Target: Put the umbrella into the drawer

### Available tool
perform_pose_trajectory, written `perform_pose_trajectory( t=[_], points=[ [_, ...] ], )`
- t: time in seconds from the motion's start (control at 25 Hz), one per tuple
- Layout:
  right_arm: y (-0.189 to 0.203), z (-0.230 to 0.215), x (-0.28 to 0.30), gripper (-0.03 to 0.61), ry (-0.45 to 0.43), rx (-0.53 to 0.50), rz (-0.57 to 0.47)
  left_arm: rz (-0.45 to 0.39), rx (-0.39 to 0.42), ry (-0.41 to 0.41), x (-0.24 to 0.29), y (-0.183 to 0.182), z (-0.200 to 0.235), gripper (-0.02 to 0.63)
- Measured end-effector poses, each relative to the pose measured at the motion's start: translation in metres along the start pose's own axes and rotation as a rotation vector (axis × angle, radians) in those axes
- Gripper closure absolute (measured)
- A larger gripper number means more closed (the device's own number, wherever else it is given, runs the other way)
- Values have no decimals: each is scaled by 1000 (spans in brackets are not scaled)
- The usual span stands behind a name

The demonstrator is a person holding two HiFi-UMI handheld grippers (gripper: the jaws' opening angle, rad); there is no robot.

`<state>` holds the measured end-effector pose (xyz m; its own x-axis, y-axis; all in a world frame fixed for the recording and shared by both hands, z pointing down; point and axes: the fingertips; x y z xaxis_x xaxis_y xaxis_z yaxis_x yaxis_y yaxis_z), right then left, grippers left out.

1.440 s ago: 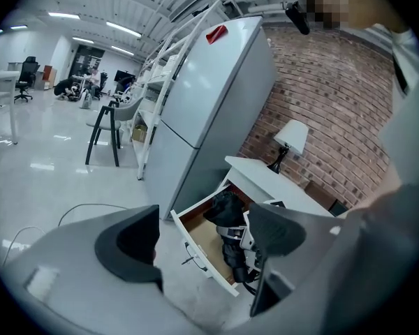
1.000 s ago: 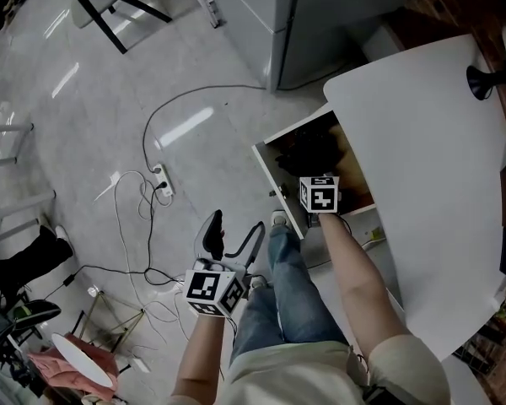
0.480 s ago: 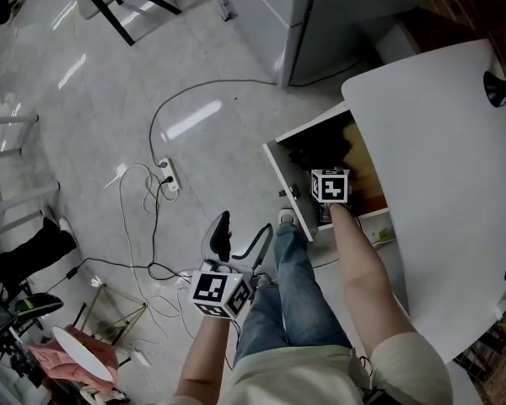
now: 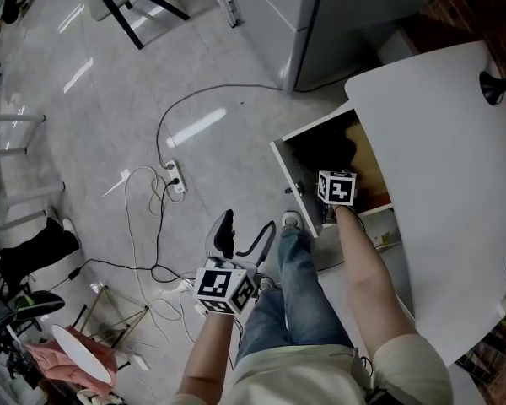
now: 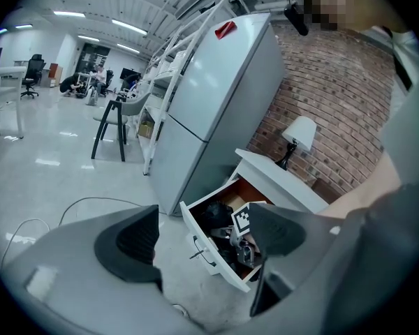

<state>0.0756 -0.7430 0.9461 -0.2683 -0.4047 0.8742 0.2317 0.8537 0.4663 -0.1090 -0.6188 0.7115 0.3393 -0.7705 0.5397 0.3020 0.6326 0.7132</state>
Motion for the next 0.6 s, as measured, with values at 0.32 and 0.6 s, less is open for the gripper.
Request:
perform_pose_trajectory(
  t=[0.32,0.6],
  points=[
    [-4,34,-87,258,-34,-12,-158,-14,-10,11,-41,11,-4,215],
    [-10,75,-191,406,-44,-1,-358,-47,7,60,-88,24,-15,216]
  ],
)
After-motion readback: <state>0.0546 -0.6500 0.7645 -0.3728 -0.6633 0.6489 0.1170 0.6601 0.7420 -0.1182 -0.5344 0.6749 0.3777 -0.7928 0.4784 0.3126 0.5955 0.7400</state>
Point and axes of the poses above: the fingertips, and each gripper's own axes: x forward along the fingers, z to its left, y out of its underside, and after that the axes turned 2 degrees about -x, right-handed
